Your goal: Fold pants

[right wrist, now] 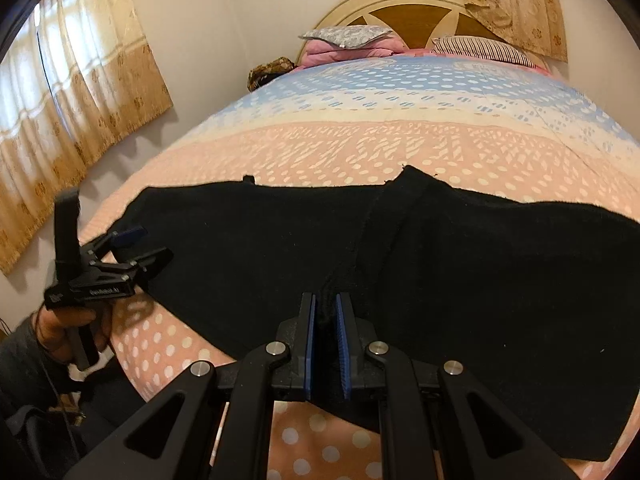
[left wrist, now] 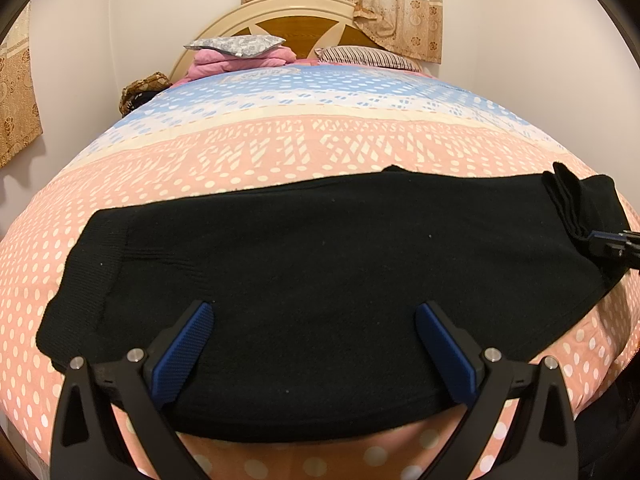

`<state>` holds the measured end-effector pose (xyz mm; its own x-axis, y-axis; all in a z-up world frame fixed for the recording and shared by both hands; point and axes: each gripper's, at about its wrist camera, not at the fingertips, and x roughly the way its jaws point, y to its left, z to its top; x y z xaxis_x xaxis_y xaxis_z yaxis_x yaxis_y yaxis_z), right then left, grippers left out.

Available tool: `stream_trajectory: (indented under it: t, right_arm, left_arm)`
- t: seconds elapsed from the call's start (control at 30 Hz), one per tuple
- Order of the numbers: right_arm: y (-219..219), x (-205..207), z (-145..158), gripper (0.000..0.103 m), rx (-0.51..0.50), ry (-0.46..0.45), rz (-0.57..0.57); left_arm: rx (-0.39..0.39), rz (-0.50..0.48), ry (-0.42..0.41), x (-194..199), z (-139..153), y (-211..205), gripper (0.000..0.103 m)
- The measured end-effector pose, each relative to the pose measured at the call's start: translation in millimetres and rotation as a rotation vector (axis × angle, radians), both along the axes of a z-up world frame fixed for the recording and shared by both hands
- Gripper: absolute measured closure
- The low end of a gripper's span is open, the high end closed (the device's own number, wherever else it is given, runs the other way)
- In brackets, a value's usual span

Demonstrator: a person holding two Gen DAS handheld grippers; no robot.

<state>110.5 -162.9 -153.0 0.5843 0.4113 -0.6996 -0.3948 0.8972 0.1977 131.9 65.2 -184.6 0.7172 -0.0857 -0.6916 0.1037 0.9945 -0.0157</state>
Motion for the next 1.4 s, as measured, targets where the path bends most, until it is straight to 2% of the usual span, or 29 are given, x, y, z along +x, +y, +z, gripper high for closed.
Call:
stream_trajectory:
  t: [0.3, 0.47, 0.63, 0.77, 0.93, 1.07, 1.1, 1.2, 1.27, 1.4]
  right_arm:
    - [21, -1, 2, 0.090, -0.142, -0.020, 0.007]
    - [21, -1, 4, 0.087, -0.143, -0.012, 0.002]
    - [27, -5, 6, 0.069, -0.152, -0.015, 0.019]
    - [29, -15, 14, 0.069, -0.195, -0.046, 0.022]
    - [-1, -26, 32, 0.068, -0.159, -0.103, -0.053]
    - [-47, -25, 39, 0.065, -0.131, -0.141, -0.195]
    - [-62, -21, 38, 0.061, -0.127, -0.140, -0.252]
    - [-88, -6, 27, 0.060, -0.101, -0.108, -0.345]
    - [-90, 4, 18, 0.060, -0.096, -0.084, -0.343]
    - [-59, 10, 6, 0.057, -0.197, -0.089, -0.244]
  left_arm:
    - [0.000, -0.001, 0.000, 0, 0, 1, 0.000]
    - [0.000, -0.001, 0.000, 0, 0, 0, 0.000]
    - [0.000, -0.001, 0.000, 0, 0, 0, 0.000]
    - [0.003, -0.002, 0.011, -1, 5, 1, 0.000]
    - [0.013, 0.008, 0.018, -3, 7, 14, 0.000]
    - [0.010, 0.029, 0.015, -4, 7, 21, 0.000]
    - [0.009, 0.032, 0.015, -4, 7, 21, 0.000]
    - [0.008, 0.037, 0.014, -2, 7, 21, 0.000]
    - [0.011, 0.037, 0.013, -2, 7, 21, 0.000]
    - [0.023, 0.047, 0.003, -2, 12, 28, 0.000]
